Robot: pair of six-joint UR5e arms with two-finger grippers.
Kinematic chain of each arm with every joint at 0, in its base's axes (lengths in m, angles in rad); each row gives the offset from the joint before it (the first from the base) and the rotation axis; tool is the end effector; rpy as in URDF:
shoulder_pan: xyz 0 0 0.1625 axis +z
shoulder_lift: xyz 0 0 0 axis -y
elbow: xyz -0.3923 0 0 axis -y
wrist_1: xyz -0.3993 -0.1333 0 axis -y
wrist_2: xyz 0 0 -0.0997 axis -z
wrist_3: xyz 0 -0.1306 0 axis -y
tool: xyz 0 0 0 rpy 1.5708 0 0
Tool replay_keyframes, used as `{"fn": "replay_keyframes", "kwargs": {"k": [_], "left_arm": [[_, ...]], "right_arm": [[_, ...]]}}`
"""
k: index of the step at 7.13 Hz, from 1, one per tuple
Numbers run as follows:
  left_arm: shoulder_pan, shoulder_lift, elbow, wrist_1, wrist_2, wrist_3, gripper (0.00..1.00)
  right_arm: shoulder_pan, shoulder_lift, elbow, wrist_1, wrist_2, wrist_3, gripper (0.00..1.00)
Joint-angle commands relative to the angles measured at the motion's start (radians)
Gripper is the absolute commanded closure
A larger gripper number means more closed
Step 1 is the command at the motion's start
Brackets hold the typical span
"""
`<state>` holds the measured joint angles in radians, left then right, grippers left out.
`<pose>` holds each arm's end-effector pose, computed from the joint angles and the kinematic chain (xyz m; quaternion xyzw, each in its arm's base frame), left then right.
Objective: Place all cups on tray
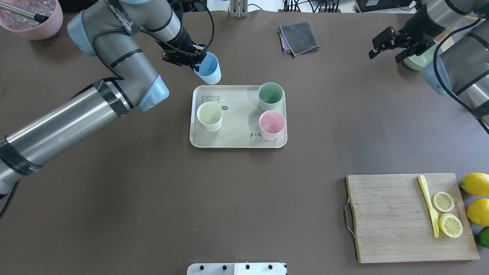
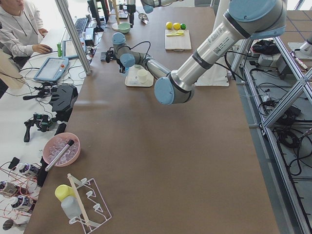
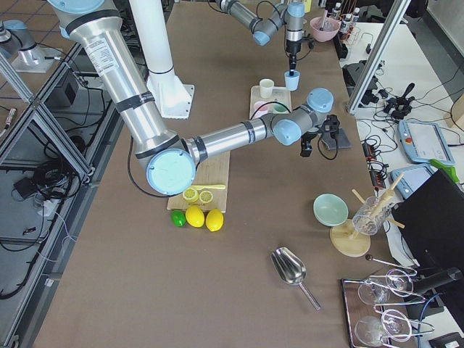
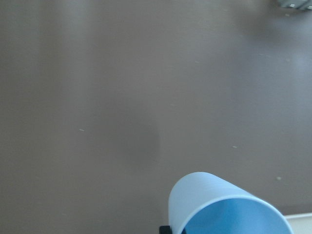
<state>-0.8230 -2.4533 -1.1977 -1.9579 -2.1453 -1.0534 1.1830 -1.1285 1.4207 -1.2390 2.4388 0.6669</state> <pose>0.4980 -0.6286 0.2075 0.0581 0.4843 -0.0102 0.8729 -0.2262 -0.6427 0.4123 0.0393 -0.4860 -0.0077 0.8730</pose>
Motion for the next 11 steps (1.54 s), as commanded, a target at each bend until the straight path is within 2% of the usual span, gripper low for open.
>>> {"fn": "replay_keyframes", "kwargs": {"k": [1, 2, 3, 4, 5, 6, 7, 9, 11], "left_arm": [[0.068, 0.000, 0.000, 0.001, 0.056, -0.010, 1.00], [0.071, 0.011, 0.004, 0.002, 0.068, -0.001, 0.03], [0.052, 0.019, -0.008, 0.010, 0.061, 0.001, 0.02], [-0.023, 0.023, -0.037, 0.098, 0.004, 0.082, 0.02], [-0.115, 0.068, -0.143, 0.243, -0.064, 0.222, 0.02], [-0.172, 0.159, -0.271, 0.311, -0.106, 0.306, 0.02], [-0.206, 0.271, -0.393, 0.319, -0.110, 0.317, 0.02], [-0.293, 0.486, -0.578, 0.336, -0.111, 0.466, 0.02], [-0.465, 0.661, -0.651, 0.405, -0.113, 0.789, 0.02]], "right_arm": [[0.014, -0.033, 0.001, -0.001, -0.006, -0.044, 0.00], [0.006, -0.033, -0.002, -0.002, -0.006, -0.044, 0.00], [0.009, -0.033, -0.002, -0.002, 0.000, -0.044, 0.00], [0.016, -0.030, 0.000, -0.026, 0.000, -0.044, 0.00], [0.024, -0.028, 0.000, -0.031, -0.003, -0.046, 0.00], [0.044, -0.033, 0.003, -0.031, -0.003, -0.047, 0.00], [0.078, -0.042, 0.016, -0.031, 0.003, -0.085, 0.00], [0.168, -0.149, 0.041, -0.031, 0.003, -0.254, 0.00], [0.245, -0.229, 0.040, -0.033, 0.005, -0.401, 0.00]]}}
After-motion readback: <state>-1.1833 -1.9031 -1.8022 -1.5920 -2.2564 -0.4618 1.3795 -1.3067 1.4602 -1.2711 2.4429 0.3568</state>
